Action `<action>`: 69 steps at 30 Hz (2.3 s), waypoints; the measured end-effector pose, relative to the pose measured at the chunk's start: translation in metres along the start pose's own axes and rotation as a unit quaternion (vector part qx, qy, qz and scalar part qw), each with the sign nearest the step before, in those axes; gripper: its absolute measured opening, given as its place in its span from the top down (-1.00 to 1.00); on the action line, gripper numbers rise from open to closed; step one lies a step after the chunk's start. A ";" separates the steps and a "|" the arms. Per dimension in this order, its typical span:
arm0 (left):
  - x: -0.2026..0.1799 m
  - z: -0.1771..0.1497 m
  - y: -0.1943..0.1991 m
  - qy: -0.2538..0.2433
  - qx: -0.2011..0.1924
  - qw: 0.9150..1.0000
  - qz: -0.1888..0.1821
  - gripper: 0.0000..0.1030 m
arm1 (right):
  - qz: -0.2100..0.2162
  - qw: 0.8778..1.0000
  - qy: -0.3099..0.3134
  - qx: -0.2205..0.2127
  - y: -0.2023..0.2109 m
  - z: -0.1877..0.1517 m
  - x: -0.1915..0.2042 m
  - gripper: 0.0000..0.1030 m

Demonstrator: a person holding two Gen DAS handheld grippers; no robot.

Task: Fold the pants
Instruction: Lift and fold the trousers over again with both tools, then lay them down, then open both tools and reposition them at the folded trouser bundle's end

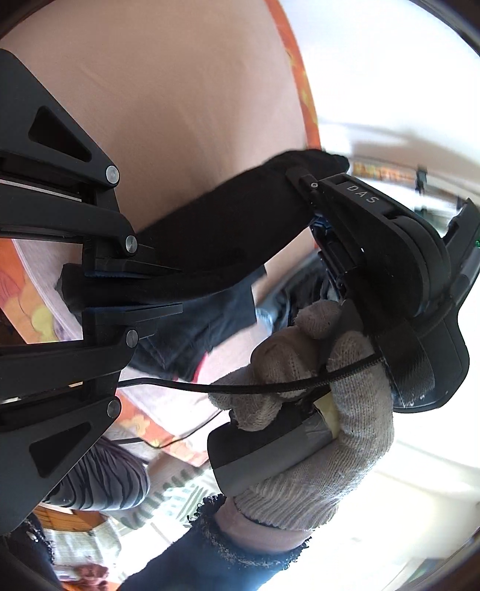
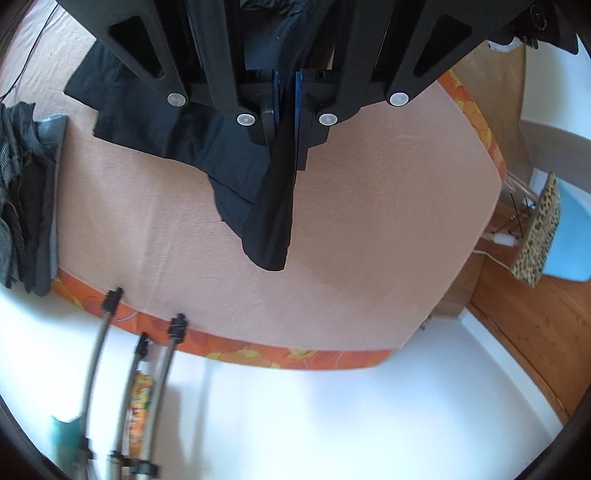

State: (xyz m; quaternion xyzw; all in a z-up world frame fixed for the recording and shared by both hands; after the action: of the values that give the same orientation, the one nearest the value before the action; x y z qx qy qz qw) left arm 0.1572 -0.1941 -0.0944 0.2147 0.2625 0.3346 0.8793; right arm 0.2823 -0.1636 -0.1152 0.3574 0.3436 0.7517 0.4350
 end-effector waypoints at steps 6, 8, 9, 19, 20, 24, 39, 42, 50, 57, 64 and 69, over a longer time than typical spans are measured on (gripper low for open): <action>-0.041 0.005 -0.035 -0.052 0.031 0.998 -0.024 0.84 | -0.008 0.998 -0.057 -0.032 0.038 -0.020 -0.063 0.97; -0.051 0.003 -0.047 -0.064 0.045 0.996 -0.031 0.84 | -0.014 0.996 -0.077 -0.036 0.045 -0.031 -0.088 0.98; -0.056 0.002 -0.054 -0.066 0.053 0.996 -0.037 0.84 | -0.019 0.995 -0.086 -0.038 0.047 -0.038 -0.101 0.98; -0.073 -0.006 -0.073 -0.074 0.087 0.992 -0.044 0.46 | -0.024 0.991 -0.132 -0.024 0.023 -0.089 -0.182 0.98; -0.066 -0.005 -0.068 -0.067 0.084 0.993 -0.041 0.43 | -0.024 0.991 -0.133 -0.021 0.017 -0.093 -0.187 0.98; -0.045 -0.011 -0.063 -0.060 0.080 0.995 -0.017 0.42 | -0.018 0.990 -0.138 -0.020 0.001 -0.102 -0.202 0.98; -0.024 -0.050 -0.117 -0.066 0.174 0.981 -0.053 0.42 | -0.088 0.991 -0.090 -0.051 0.028 -0.109 -0.220 0.42; -0.030 -0.051 -0.126 -0.078 0.190 0.977 -0.062 0.42 | -0.060 0.992 -0.088 -0.069 0.052 -0.127 -0.195 0.42; -0.015 -0.032 -0.128 -0.096 0.217 0.971 -0.038 0.42 | -0.032 0.997 -0.072 -0.022 0.033 -0.188 -0.158 0.45; 0.034 0.018 -0.109 -0.045 0.157 0.986 0.019 0.42 | -0.029 0.996 -0.081 -0.033 0.032 -0.193 -0.165 0.47; 0.061 0.009 -0.116 0.061 0.105 0.992 0.030 0.42 | -0.053 0.990 -0.099 -0.083 0.048 -0.185 -0.181 0.20; 0.038 -0.015 -0.111 0.074 0.058 0.995 0.034 0.42 | -0.053 0.991 -0.085 -0.087 0.044 -0.184 -0.177 0.21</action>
State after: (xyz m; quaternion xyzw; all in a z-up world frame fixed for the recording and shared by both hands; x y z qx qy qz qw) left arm 0.2248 -0.2404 -0.1795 0.2489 0.3389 0.3631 0.8314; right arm 0.1754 -0.3781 -0.2142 0.3619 0.2572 0.7218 0.5309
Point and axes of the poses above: each gripper's, at about its wrist camera, not at the fingertips, and y roughly against the way its jaws point, x to its left, z to its top, the point moved 7 cm from there along -y, roughly the way its jaws point, and after that the axes turned 7 degrees about -x, right-handed, at the moved point
